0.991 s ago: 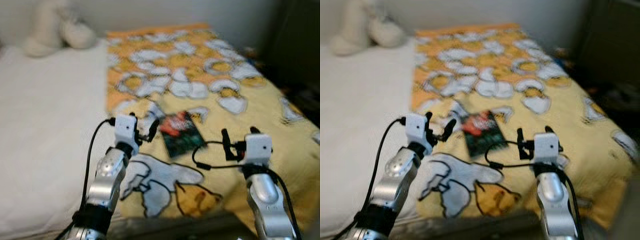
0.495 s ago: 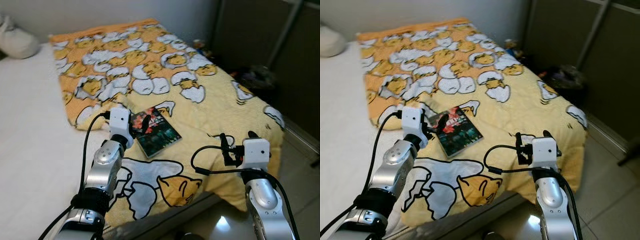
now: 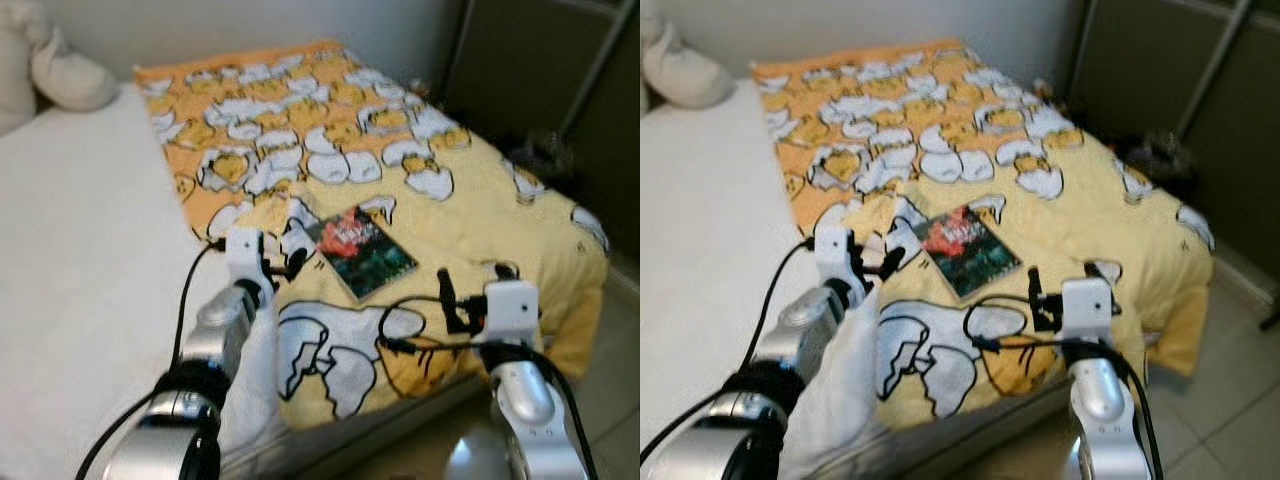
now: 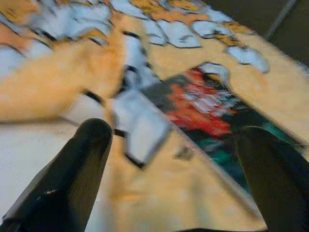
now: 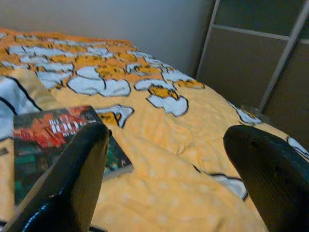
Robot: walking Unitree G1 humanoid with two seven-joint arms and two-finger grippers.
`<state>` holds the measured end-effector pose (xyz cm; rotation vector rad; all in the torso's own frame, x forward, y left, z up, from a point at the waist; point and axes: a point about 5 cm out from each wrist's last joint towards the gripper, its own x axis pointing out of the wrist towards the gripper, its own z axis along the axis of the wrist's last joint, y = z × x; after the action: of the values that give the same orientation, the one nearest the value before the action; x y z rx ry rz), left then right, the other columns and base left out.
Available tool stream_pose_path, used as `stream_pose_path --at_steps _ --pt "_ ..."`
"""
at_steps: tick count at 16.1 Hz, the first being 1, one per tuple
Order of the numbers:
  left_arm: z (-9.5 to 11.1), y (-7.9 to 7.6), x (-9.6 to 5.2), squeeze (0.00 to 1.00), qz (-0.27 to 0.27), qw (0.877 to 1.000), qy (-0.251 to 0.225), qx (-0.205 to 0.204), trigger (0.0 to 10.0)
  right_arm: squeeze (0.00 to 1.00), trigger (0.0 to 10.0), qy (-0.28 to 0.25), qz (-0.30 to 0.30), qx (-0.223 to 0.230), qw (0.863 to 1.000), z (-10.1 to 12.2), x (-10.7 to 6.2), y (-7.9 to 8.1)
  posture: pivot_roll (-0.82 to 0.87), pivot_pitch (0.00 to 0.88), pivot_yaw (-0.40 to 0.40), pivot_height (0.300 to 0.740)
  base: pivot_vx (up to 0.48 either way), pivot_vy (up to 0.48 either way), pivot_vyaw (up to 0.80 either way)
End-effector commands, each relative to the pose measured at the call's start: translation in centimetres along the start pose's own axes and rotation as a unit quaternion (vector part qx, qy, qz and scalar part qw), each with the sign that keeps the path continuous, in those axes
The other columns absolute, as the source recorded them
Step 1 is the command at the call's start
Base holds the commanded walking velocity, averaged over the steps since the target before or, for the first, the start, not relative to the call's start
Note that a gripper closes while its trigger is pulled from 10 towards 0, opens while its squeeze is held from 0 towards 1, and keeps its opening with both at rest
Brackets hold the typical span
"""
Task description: Clean up the room
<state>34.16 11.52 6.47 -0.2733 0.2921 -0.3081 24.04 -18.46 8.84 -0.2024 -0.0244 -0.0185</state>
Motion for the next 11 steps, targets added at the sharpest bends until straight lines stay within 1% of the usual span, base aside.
stream_pose_path --at_steps 1,2,3,4,6,7,10,11 --pt "0.1 -1.2 0.6 0.00 -0.029 0.999 0.004 -0.024 10.0 0.00 10.0 -0.004 -0.003 -0.006 1.000 0.4 0.1 -0.4 -0.18 0.000 0.074 0.736 0.000 0.000 0.00" --pt "0.3 -2.2 1.0 0.00 -0.050 0.999 -0.001 -0.023 10.0 0.00 10.0 -0.002 -0.004 -0.011 1.000 0.5 0.1 -0.5 -0.19 0.000 0.070 0.736 0.000 0.000 0.00" --pt "0.5 -2.7 1.2 0.00 -0.058 0.998 -0.004 -0.017 10.0 0.00 10.0 -0.002 -0.004 -0.017 1.000 0.5 0.1 -0.5 -0.19 0.000 0.072 0.736 0.000 0.000 0.00" --pt "0.8 -3.8 1.5 0.00 -0.079 0.997 -0.011 0.010 10.0 0.00 10.0 0.000 -0.007 -0.012 1.000 0.5 -0.1 -0.7 -0.20 0.000 0.074 0.736 0.000 0.000 -0.69" --pt "0.8 -4.1 1.6 0.00 -0.083 0.996 -0.011 0.014 10.0 0.00 10.0 0.000 -0.009 -0.010 1.000 0.5 -0.2 -0.8 -0.20 0.000 0.075 0.736 0.000 0.000 -0.68" --pt "0.6 -4.4 1.8 0.00 -0.071 0.997 -0.008 0.031 10.0 0.00 10.0 0.000 -0.009 -0.006 1.000 0.4 -0.5 -0.6 -0.20 0.000 0.076 0.736 0.000 0.000 -0.68" --pt "0.8 -4.7 2.3 0.00 -0.042 0.998 0.001 0.042 10.0 0.00 10.0 0.001 -0.003 0.000 1.000 0.5 -1.1 0.0 -0.22 0.016 0.069 0.736 0.000 0.000 0.00" --pt "1.1 -4.6 2.6 0.00 -0.018 0.998 0.006 0.052 10.0 0.00 10.0 0.004 0.005 -0.001 1.000 0.5 -1.7 0.3 -0.23 0.048 0.066 0.736 0.000 0.000 0.00"
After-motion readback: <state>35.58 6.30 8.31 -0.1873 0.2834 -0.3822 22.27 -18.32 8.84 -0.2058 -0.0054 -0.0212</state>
